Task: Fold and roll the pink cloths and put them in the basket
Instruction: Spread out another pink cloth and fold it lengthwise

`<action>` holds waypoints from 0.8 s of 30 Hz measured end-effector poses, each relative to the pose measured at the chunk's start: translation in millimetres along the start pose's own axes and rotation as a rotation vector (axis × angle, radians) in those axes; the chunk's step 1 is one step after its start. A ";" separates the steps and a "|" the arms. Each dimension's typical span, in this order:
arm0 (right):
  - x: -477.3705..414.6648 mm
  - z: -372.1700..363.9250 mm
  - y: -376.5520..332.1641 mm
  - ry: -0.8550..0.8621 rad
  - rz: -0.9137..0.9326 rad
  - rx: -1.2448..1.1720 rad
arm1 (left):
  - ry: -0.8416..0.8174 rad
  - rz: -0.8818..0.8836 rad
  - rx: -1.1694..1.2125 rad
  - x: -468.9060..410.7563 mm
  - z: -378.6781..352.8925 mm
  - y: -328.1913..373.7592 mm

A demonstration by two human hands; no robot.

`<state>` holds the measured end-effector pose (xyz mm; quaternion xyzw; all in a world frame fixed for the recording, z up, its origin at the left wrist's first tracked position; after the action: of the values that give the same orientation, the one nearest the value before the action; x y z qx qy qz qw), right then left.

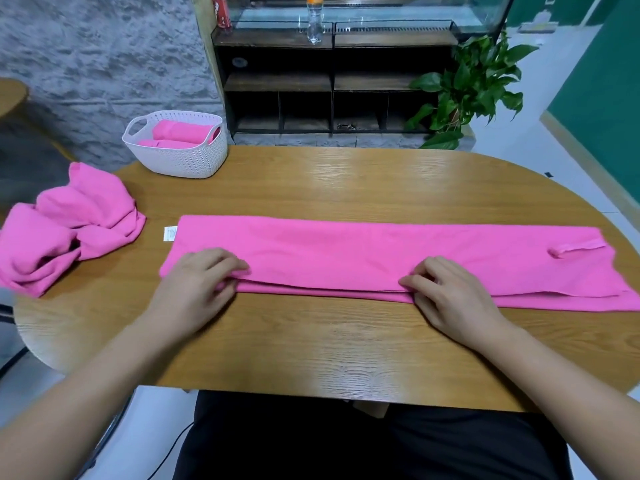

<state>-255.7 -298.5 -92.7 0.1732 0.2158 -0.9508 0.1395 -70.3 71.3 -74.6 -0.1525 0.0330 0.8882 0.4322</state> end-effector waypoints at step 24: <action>60.4 69.5 77.2 0.050 -0.312 0.174 | 0.039 -0.508 0.115 -149.8 -37.9 264.5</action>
<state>-302.5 -408.9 -85.3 0.1726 0.1604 -0.9714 -0.0305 -180.0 -214.5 -85.2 -0.1480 0.0524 0.7448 0.6486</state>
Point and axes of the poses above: each hand's wrist, its own x-axis away from the middle knuckle, its own z-axis out of the back of the hand, y = z × x, the point moved 6 cm from there along -x, towards the middle knuckle, and after that the axes turned 15 degrees about -x, right-handed, at the moved point
